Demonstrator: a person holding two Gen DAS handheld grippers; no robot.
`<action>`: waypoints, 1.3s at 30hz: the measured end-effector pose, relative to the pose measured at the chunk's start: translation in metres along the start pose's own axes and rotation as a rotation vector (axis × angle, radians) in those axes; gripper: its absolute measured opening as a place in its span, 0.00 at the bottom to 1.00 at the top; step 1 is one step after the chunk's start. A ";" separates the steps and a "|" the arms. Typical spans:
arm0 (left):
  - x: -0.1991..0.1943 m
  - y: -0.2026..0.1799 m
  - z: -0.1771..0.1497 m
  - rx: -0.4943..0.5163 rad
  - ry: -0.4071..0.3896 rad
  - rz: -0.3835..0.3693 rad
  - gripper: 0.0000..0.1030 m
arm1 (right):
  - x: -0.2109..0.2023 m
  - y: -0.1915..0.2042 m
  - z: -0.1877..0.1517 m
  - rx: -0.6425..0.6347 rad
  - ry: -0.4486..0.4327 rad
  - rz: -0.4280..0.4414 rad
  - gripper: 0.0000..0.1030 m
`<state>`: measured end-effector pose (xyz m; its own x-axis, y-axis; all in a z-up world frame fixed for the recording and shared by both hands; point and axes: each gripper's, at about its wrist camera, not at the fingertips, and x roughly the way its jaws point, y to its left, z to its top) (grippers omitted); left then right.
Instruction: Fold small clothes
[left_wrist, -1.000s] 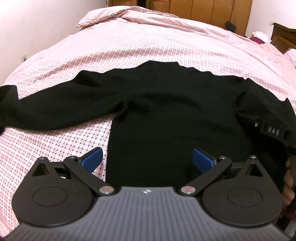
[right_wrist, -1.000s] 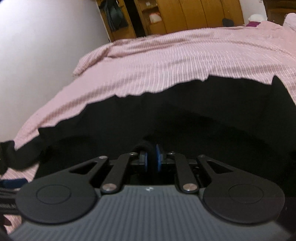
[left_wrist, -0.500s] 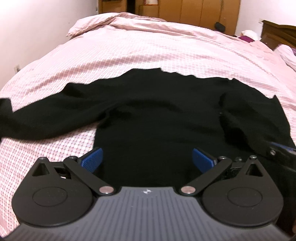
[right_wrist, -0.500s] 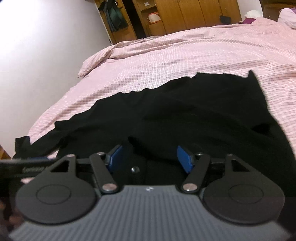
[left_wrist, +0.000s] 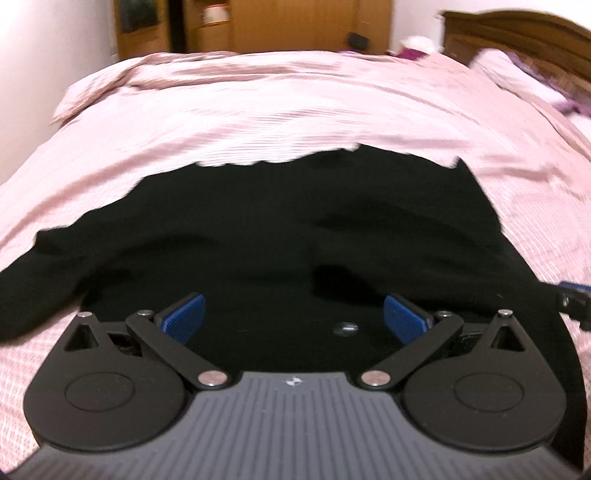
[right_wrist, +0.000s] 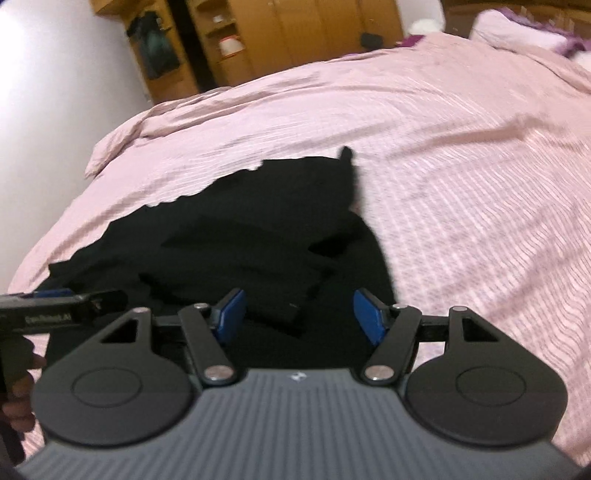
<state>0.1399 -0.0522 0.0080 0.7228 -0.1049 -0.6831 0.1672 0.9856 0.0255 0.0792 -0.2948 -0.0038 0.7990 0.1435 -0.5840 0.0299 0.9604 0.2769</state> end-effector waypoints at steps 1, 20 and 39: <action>0.002 -0.009 0.000 0.023 0.002 -0.009 1.00 | -0.002 -0.006 -0.001 0.012 -0.007 -0.009 0.65; 0.056 -0.139 -0.004 0.298 0.019 -0.172 1.00 | -0.024 -0.074 -0.017 0.135 -0.028 -0.075 0.65; 0.048 -0.132 0.001 0.247 -0.112 -0.155 0.22 | -0.020 -0.073 -0.023 0.151 -0.006 -0.053 0.65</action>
<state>0.1534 -0.1877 -0.0271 0.7430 -0.2792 -0.6083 0.4296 0.8958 0.1135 0.0469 -0.3624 -0.0296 0.7976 0.0919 -0.5961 0.1617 0.9196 0.3581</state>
